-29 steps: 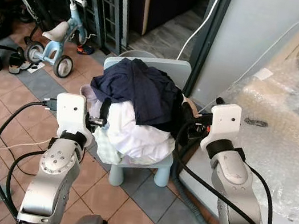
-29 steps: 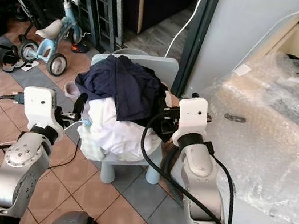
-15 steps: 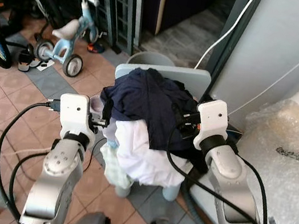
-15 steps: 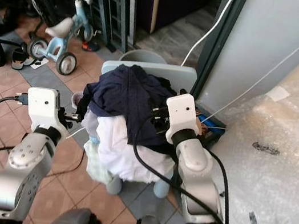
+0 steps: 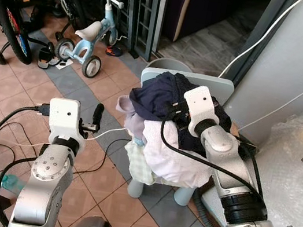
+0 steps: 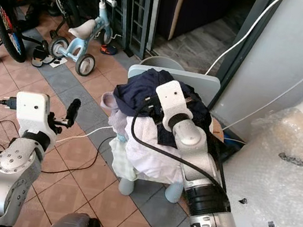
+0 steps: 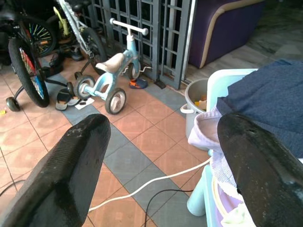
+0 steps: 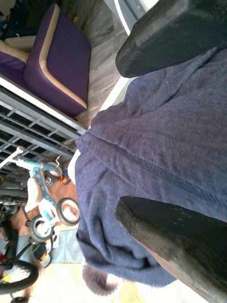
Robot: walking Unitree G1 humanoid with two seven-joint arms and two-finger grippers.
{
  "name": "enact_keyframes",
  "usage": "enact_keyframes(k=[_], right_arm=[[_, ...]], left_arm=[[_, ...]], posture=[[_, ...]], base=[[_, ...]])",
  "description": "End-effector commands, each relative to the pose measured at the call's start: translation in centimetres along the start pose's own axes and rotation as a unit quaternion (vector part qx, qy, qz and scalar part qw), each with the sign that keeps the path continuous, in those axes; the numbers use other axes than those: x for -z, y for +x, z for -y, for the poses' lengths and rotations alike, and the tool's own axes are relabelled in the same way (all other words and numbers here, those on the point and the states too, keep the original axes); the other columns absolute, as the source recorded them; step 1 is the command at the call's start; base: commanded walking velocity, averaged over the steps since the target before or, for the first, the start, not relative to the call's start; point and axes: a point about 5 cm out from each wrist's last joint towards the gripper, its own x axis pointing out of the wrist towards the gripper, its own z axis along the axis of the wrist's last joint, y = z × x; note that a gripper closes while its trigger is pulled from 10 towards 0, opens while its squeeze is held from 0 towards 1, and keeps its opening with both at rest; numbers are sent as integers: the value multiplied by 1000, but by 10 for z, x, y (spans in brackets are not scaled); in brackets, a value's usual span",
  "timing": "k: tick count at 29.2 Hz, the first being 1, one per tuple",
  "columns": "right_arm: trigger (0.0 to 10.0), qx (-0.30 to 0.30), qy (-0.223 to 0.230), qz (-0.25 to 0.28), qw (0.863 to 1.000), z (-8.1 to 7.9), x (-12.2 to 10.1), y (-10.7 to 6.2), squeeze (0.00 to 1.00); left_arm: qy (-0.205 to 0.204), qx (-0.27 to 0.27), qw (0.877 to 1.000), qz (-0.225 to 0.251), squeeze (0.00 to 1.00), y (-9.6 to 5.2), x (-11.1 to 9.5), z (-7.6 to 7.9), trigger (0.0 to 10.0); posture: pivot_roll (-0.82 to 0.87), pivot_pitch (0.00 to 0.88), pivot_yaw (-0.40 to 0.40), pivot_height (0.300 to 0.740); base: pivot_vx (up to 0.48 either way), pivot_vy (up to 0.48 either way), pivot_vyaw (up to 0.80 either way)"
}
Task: Clothes washing
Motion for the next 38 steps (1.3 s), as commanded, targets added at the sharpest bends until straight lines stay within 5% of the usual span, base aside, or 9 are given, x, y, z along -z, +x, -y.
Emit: enact_keyframes(k=[1, 5, 6, 7, 8, 26, 38], right_arm=[[10000, 7, -2, -13, 1000, -3, 0, 5, 0], [10000, 10, 10, -40, 999, -6, 8, 9, 0], [5255, -3, 36, -72, 997, -16, 18, 11, 0], [5255, -8, 43, -84, 996, -19, 23, 12, 0], [0, -13, 67, -104, 992, -25, 31, 12, 0], [0, -3, 128, -141, 982, -33, 51, 7, 0], [0, 24, 225, -49, 973, -26, 26, 7, 0]], left_arm=[[7, -3, 1000, 2, 0, -4, -3, 0, 10000], [11, -6, 1000, -1, 0, -6, -3, -1, 10000], [14, -5, 1000, -4, 0, -7, -2, -2, 10000], [15, -4, 1000, -5, 0, -8, -2, -2, 10000], [15, -2, 1000, -7, 0, -8, -2, -2, 10000], [20, 2, 1000, -11, 0, -5, -2, 0, 10000], [15, -6, 1000, -7, 0, -3, -3, 2, 10000]], posture=[[68, 146, 14, 740], [74, 158, 13, 740], [75, 167, 16, 740], [75, 169, 16, 740], [74, 171, 17, 740], [66, 172, 22, 740], [63, 160, 9, 740]], base=[[0, 0, 0], [0, 0, 0], [0, 0, 0], [0, 0, 0], [0, 0, 0], [0, 0, 0], [0, 0, 0]])
